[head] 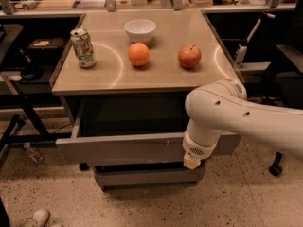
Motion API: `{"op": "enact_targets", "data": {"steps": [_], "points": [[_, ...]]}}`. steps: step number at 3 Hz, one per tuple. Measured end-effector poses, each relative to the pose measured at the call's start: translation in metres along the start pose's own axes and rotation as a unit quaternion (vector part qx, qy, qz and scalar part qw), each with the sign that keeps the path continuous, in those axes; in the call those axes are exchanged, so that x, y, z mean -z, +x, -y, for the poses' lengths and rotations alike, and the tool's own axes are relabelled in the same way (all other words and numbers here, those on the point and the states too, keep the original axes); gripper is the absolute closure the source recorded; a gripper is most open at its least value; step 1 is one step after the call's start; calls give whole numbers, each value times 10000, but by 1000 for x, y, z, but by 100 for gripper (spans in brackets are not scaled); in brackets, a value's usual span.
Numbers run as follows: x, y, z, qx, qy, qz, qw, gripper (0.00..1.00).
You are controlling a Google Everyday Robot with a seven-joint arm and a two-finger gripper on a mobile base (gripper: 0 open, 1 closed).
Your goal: Close top drawer
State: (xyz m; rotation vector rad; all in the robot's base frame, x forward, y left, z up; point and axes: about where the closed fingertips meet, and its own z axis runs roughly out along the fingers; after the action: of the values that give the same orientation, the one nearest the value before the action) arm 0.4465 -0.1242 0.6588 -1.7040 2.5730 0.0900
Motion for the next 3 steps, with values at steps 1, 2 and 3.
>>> {"op": "enact_targets", "data": {"steps": [1, 2, 3], "points": [[0, -6, 16, -89, 134, -28, 9999, 100], [0, -6, 16, -89, 134, -28, 9999, 100], [0, -6, 16, -89, 134, -28, 9999, 81]]}}
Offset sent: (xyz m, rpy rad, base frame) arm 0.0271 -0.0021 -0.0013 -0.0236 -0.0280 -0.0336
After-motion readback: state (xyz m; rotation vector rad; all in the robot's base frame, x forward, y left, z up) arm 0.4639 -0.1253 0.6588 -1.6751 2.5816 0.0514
